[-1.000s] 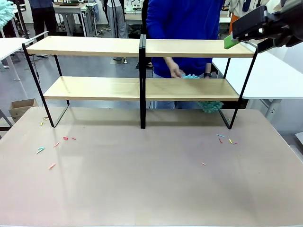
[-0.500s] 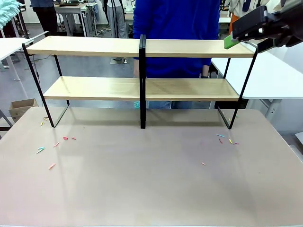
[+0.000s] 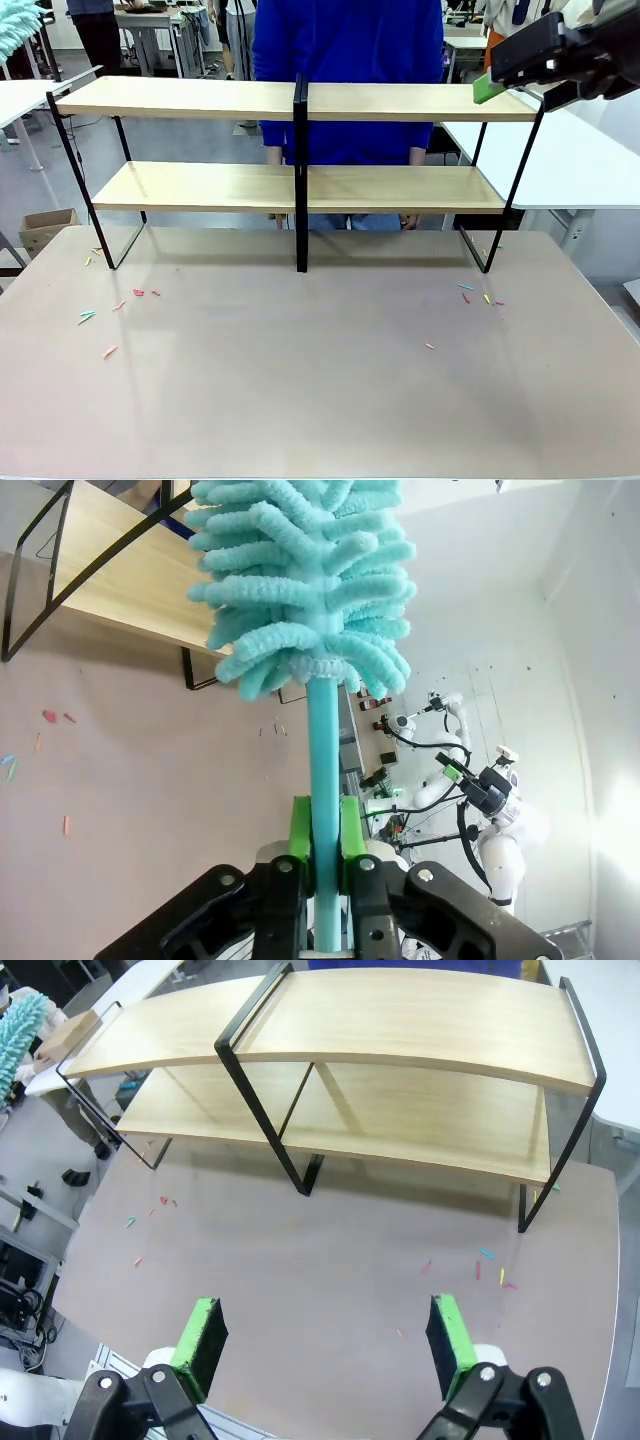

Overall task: Clean the shelves.
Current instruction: Place the Duster on the table.

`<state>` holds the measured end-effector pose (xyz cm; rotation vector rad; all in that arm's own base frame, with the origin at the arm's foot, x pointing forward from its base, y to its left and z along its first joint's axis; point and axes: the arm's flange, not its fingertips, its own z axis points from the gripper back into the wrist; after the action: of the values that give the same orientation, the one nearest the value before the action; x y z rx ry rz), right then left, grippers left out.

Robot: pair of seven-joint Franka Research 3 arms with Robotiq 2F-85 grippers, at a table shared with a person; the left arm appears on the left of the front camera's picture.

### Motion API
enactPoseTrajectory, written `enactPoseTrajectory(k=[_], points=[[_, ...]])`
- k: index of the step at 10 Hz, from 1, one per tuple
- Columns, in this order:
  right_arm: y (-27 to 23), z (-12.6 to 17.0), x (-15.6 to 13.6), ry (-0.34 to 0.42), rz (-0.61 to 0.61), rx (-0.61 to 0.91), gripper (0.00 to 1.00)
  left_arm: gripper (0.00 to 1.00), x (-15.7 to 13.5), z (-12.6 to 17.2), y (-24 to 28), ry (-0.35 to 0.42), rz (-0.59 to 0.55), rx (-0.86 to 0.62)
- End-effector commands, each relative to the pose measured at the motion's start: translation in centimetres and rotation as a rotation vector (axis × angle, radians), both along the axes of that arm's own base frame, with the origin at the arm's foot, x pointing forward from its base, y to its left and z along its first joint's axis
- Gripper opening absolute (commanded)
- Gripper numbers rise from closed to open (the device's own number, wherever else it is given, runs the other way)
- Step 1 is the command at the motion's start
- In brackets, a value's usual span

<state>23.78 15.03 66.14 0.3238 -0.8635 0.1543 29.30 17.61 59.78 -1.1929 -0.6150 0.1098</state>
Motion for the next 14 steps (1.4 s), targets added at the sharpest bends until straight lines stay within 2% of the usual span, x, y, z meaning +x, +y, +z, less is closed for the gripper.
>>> enactPoseTrajectory(k=[1, 5, 6, 7, 8, 9, 11, 12, 13, 14], points=[[0.0, 0.0, 0.0, 0.000, -0.002, 0.001, 1.00, 0.13, -0.3, 0.4, 0.3, -0.011, -0.012, 0.006], [0.0, 0.0, 0.0, 0.000, 0.000, 0.000, 1.00, 0.13, 0.0, 0.0, 0.0, 0.000, 0.000, 0.000], [-1.2, -0.5, -1.5, 0.084, 0.102, 0.016, 1.00, 0.13, 1.4, 0.6, -3.0, 0.006, -0.296, 0.189], [-3.5, -2.7, -1.7, 0.235, 0.126, -0.020, 1.00, 0.13, 2.3, 0.3, -6.0, -0.007, -0.533, 0.362], [-6.2, -5.5, -1.0, 0.356, 0.036, 0.010, 1.00, 0.13, 3.4, -1.1, -9.2, 0.003, -0.812, 0.462], [-8.4, -8.5, 0.0, 0.479, 0.039, 0.122, 1.00, 0.13, 4.8, -3.5, -13.0, 0.055, -1.002, 0.571], [-12.0, -13.9, 3.2, 0.689, 0.012, 0.484, 1.00, 0.13, 6.8, -7.1, -18.6, 0.084, -1.281, 0.667], [-13.9, -17.1, 4.7, 0.751, -0.014, 0.663, 1.00, 0.13, 8.0, -8.7, -19.5, 0.111, -1.320, 0.711], [-15.9, -20.8, 5.8, 0.762, 0.043, 0.856, 1.00, 0.13, 9.8, -10.3, -19.7, 0.194, -1.297, 0.757], [-17.3, -24.0, 6.4, 0.802, 0.064, 0.942, 1.00, 0.13, 11.0, -11.5, -19.2, 0.203, -1.358, 0.755]])
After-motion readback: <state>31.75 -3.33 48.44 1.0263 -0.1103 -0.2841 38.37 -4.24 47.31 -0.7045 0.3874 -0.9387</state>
